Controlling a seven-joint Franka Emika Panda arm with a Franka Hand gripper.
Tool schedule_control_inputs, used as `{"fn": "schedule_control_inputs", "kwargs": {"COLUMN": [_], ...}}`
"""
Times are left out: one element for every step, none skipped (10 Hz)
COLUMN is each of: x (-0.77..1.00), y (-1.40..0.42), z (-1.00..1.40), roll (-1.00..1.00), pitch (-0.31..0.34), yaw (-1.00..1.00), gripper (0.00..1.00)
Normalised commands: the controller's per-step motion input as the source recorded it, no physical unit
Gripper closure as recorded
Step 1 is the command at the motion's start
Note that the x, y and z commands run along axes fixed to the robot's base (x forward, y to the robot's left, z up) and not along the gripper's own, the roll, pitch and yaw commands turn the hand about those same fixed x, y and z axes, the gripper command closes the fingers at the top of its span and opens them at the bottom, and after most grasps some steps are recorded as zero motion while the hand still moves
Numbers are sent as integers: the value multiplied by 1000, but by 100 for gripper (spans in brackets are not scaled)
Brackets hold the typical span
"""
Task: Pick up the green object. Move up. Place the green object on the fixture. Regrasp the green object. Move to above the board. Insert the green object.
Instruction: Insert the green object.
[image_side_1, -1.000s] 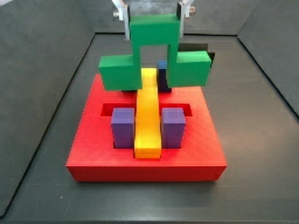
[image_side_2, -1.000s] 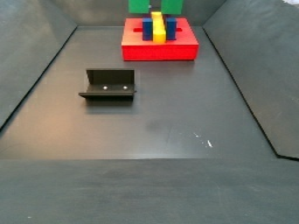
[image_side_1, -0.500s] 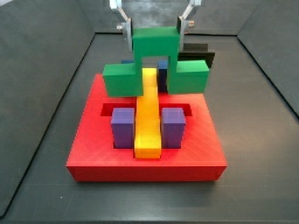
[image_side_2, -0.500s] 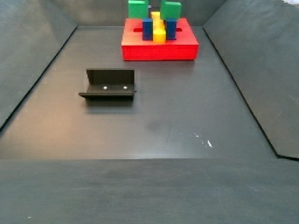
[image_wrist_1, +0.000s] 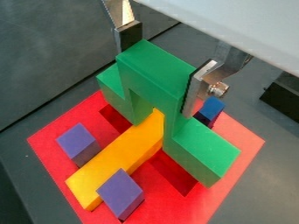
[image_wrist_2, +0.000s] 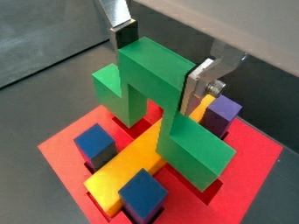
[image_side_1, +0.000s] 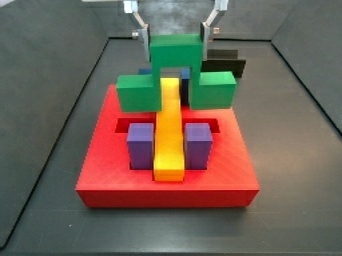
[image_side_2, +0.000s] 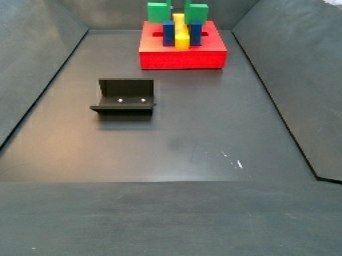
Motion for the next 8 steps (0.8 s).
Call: {"fn": "schedule_control_inputs", "kwargs": {"x": [-54, -69, -49, -46, -37, -34, 0, 20], "y": [0, 0, 0, 0, 0, 0, 0, -37], "z": [-40, -40, -74, -111, -137, -149, -131, -129], "roll": [0, 0, 0, 0, 0, 0, -6, -29], "pitch": [-23, -33, -44, -47, -44, -47, -47, -60], "yaw": [0, 0, 0, 0, 0, 0, 3, 43], "gripper": [100, 100, 100, 100, 100, 100, 100, 100]}}
